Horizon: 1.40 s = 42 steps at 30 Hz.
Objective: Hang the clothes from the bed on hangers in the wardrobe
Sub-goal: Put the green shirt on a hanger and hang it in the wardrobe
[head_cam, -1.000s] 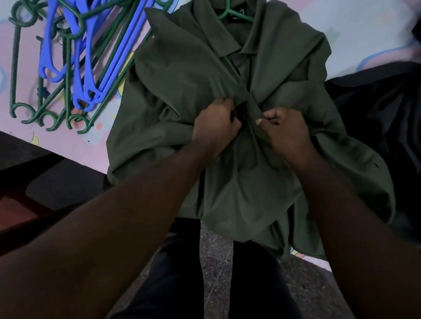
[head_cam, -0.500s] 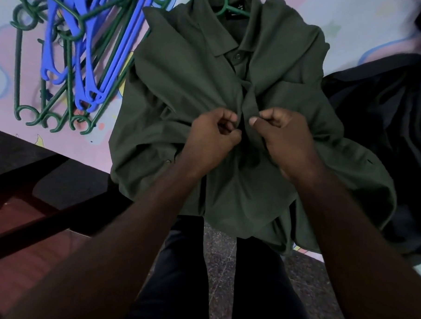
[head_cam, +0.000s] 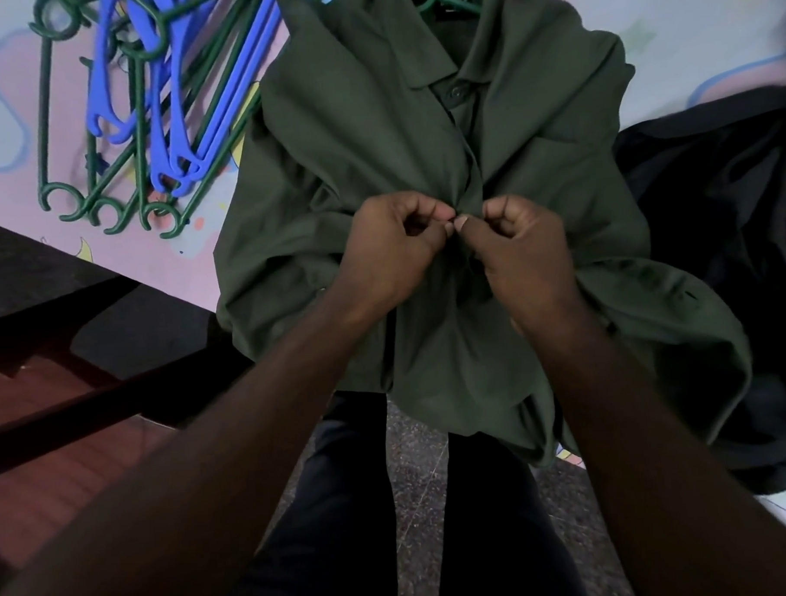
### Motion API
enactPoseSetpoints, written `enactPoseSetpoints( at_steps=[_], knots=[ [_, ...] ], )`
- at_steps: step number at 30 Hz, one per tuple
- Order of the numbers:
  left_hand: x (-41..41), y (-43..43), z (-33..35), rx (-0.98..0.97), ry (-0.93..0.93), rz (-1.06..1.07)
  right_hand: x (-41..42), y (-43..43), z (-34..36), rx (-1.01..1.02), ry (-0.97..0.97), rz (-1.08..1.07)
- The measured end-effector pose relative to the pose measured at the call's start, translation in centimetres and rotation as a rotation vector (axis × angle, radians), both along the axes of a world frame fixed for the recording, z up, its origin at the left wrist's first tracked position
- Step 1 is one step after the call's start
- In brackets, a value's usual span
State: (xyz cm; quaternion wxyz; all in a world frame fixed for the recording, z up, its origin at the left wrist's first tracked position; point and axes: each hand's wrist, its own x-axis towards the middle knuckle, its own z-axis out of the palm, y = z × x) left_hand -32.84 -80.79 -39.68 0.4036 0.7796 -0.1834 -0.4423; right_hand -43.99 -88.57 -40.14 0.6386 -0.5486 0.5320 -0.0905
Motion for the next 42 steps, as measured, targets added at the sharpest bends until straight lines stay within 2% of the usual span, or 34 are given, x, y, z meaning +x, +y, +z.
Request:
enactPoseSetpoints(
  at_steps=[8,15,19,22,24,28,30,32,35,37,39,42],
  knots=[
    [0.5,0.3,0.9,-0.017,0.295,0.179,-0.3,-0.3,0.1,0.023,-0.035,0.135],
    [0.8,0.0,0.7,-0.004,0.226,0.053,-0.2,-0.6,0.4,0.011,0.005,0.154],
    [1.5,-0.1,0.2,0.002,0.215,0.006,-0.4,-1.3,0.4,0.222,-0.067,0.068],
    [1.8,-0.5,-0.1,0.015,0.237,-0.032,-0.3,-1.4,0.4,0.232,-0.063,0.071],
    [1.8,-1.0,0.0,0.015,0.274,-0.023,-0.1,-1.5,0.2,0.166,0.000,0.085],
    [1.4,-1.6,0.0,0.025,0.248,-0.021,0.2,-1.4,-0.3,-0.333,0.195,0.324],
    [1.4,-1.5,-0.2,0.028,0.252,0.012,0.4,-1.0,-0.1,-0.478,0.233,0.384],
    [1.4,-1.3,-0.5,-0.003,0.332,0.062,0.5,-0.9,-0.1,-0.394,0.174,0.330],
    [1.5,-1.0,-0.6,-0.058,0.450,0.126,0.7,-1.8,0.5,0.122,-0.003,0.101],
    [1.7,-0.9,-0.6,-0.079,0.422,0.074,0.8,-2.5,0.9,0.393,-0.095,0.030],
    [2.0,-1.2,-0.8,-0.088,0.291,-0.018,1.1,-2.9,1.0,0.442,-0.120,0.036],
    [2.7,-2.1,-1.1,-0.136,0.094,-0.051,1.9,-3.4,1.0,0.282,-0.120,0.031]
  ],
)
